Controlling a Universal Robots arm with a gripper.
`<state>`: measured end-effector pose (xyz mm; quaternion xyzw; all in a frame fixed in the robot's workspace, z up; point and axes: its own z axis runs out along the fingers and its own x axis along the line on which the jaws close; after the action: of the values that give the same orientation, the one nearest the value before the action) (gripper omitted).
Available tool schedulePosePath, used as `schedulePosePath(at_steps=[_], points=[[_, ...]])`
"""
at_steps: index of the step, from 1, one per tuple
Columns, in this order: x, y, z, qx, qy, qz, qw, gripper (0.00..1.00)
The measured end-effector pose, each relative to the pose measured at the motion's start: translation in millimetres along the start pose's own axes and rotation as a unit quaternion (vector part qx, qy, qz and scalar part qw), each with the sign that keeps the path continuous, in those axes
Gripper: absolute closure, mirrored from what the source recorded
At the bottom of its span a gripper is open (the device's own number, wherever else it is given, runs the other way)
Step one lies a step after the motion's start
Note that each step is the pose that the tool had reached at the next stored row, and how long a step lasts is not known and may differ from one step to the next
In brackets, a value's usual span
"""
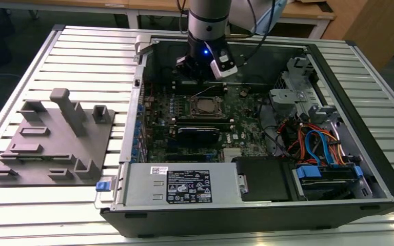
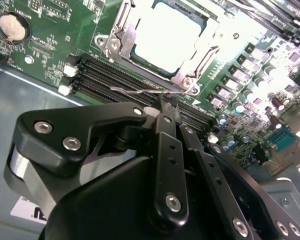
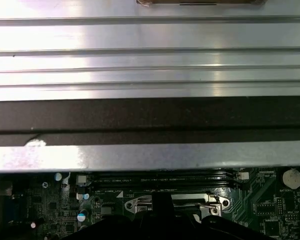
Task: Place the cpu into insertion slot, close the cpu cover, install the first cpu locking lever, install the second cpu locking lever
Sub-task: 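Install the first cpu locking lever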
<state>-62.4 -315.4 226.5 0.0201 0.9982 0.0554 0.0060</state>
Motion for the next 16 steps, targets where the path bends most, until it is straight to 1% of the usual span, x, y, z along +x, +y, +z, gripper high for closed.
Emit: schedulePosePath(at_steps=[8, 16], points=[[-0.3, 0.0, 0.8, -0.0001, -0.0001, 0.0, 1.0, 0.89], [-6.4, -0.1, 2.9, -0.0001, 0.0001, 0.0, 1.0, 0.89]])
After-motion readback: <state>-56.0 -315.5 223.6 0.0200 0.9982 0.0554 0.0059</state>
